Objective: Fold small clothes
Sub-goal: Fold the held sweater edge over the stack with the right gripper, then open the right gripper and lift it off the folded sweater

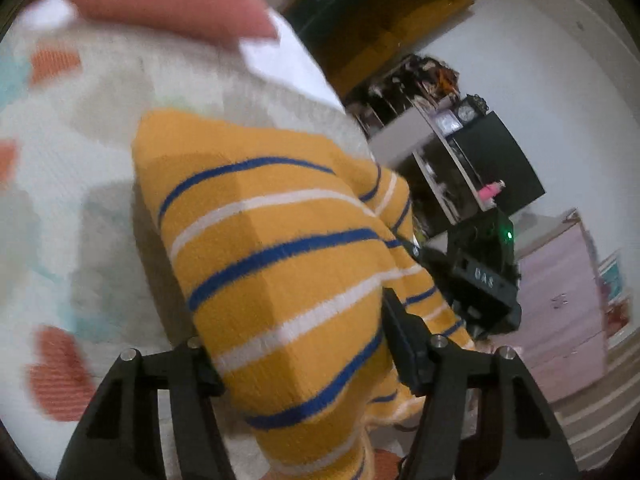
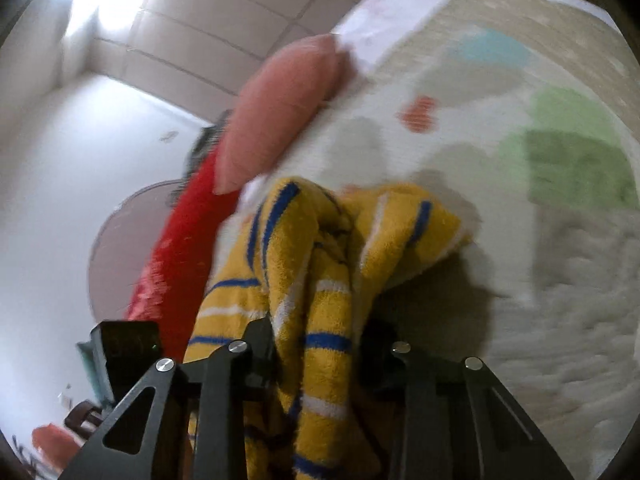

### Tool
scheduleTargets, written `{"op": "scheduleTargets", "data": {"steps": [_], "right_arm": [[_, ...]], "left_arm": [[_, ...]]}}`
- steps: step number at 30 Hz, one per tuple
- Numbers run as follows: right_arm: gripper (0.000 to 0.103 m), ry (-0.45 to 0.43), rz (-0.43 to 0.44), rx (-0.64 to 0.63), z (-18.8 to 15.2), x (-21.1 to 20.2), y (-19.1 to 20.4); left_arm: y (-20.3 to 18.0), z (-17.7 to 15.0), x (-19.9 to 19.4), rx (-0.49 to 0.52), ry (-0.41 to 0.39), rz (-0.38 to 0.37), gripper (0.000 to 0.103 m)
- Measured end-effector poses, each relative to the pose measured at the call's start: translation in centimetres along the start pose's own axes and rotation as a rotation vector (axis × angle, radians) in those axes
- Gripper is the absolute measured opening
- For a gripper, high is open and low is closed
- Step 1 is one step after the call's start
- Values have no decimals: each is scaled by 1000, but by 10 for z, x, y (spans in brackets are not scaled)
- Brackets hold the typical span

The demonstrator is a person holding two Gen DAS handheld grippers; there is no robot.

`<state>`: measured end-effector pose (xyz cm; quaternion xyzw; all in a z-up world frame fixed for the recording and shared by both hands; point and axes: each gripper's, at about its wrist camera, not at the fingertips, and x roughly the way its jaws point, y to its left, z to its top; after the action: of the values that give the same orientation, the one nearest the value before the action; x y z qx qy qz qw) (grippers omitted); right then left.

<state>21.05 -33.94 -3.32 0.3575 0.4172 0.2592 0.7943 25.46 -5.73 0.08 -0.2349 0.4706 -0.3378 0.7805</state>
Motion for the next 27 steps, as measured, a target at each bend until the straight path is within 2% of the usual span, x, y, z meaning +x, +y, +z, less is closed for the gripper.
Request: {"op": "scheduleTargets", "data": {"steps": [1, 3, 4, 5, 8, 9, 11, 13, 15, 18, 21, 22, 23, 27], "right_arm": [[34, -7, 18, -12, -1, 1, 7], [34, -23, 53, -36, -8, 0, 18], [36, -28, 45, -48, -12, 1, 20], [42, -28, 7, -57, -16, 4, 18], [46, -2, -248, -75, -26, 16, 6], [46, -8, -286, -81, -30, 13, 4], [46, -43, -265, -73, -33, -3, 7], [46, -93, -265, -120, -34, -22, 24], [46, -100, -263, -170, -28, -31, 37], [46, -60, -283, -214, -25, -18, 52], [45, 36, -364, -214, -22, 16, 51], [36, 74, -389, -209, -23, 25, 47], [15, 120, -386, -205, -24, 33, 40], [11, 95, -407, -209, -17, 32, 36]], "left_arm": [[-5, 3, -11, 24, -16, 21, 62], [-9, 3, -24, 44, -14, 79, 70], [-8, -2, -24, 49, -9, 135, 73], [-4, -8, -20, 54, 4, 211, 77], [10, -28, -4, 82, 71, 433, 77], [14, -36, -6, 87, 73, 461, 77], [12, -52, -19, 85, 38, 436, 77], [7, -70, -38, 74, -20, 423, 77], [4, -84, -53, 56, -65, 420, 77], [2, -103, -72, 16, -100, 403, 77], [-6, -120, -85, 11, -117, 394, 77], [-8, -121, -85, 16, -118, 402, 77], [-11, -125, -88, 26, -120, 410, 77], [-16, -139, -94, 60, -116, 448, 77]]}}
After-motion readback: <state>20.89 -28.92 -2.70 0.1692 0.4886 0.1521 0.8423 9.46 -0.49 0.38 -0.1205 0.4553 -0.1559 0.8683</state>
